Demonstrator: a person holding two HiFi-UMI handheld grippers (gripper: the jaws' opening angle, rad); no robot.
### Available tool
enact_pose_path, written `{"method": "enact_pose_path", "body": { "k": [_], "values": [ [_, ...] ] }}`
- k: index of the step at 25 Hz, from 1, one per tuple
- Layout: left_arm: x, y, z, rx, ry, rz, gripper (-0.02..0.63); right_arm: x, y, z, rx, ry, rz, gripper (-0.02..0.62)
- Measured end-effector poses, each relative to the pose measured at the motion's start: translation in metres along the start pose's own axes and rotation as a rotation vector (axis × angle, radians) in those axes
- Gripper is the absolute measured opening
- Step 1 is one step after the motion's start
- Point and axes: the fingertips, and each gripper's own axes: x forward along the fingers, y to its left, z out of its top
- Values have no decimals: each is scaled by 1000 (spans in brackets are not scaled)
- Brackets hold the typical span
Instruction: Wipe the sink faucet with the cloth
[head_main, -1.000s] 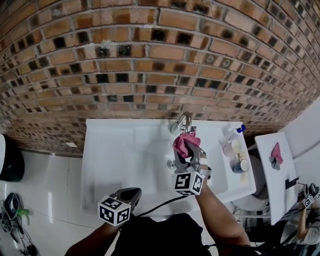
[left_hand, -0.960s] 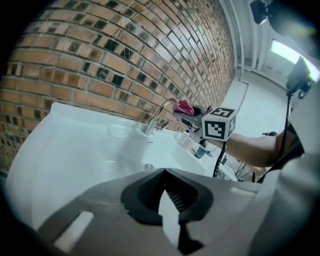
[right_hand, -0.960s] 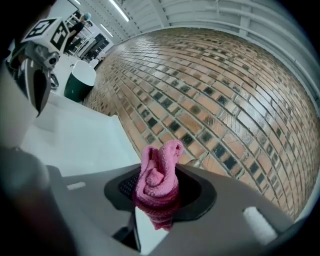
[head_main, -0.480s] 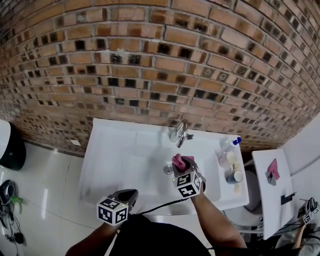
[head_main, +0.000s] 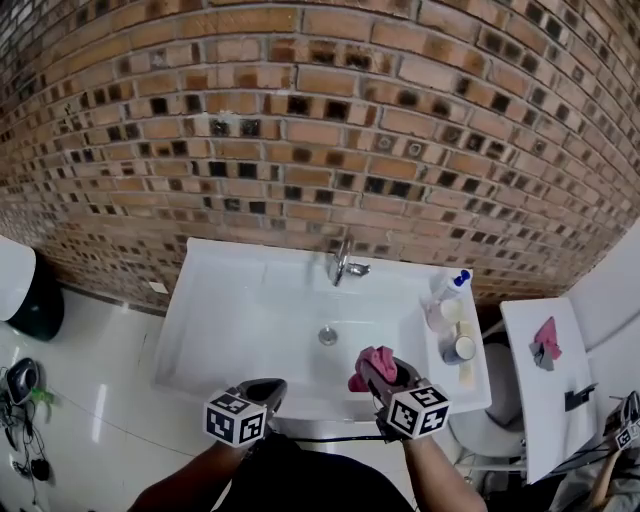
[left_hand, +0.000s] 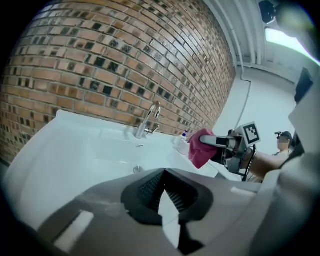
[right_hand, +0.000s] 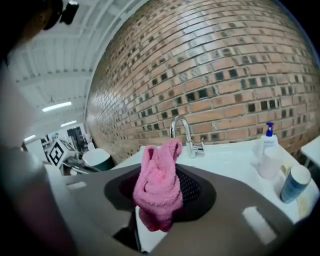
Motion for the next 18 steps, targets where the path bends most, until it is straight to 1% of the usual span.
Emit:
{"method": "enact_pose_path", "body": {
  "k": [4, 6, 9, 12, 15, 18],
  "values": [
    [2, -18, 6, 19, 3, 5, 5, -52, 12, 5, 113, -94, 64, 144],
    [2, -26, 7, 23, 1, 12, 5, -77, 14, -2, 163, -111, 80, 144],
    [0, -33, 5, 18, -7, 31, 5, -109, 9, -21, 211, -105, 79, 143],
    [-1, -39, -1, 14, -3, 45, 5, -137, 5, -40, 199, -81, 55, 142],
    [3, -48, -6, 36, 9, 43, 5, -155, 11, -54, 139, -61, 47, 141],
    [5, -59, -12, 30, -2, 47, 5, -167, 16, -66, 97, -34, 47, 141]
  ]
}}
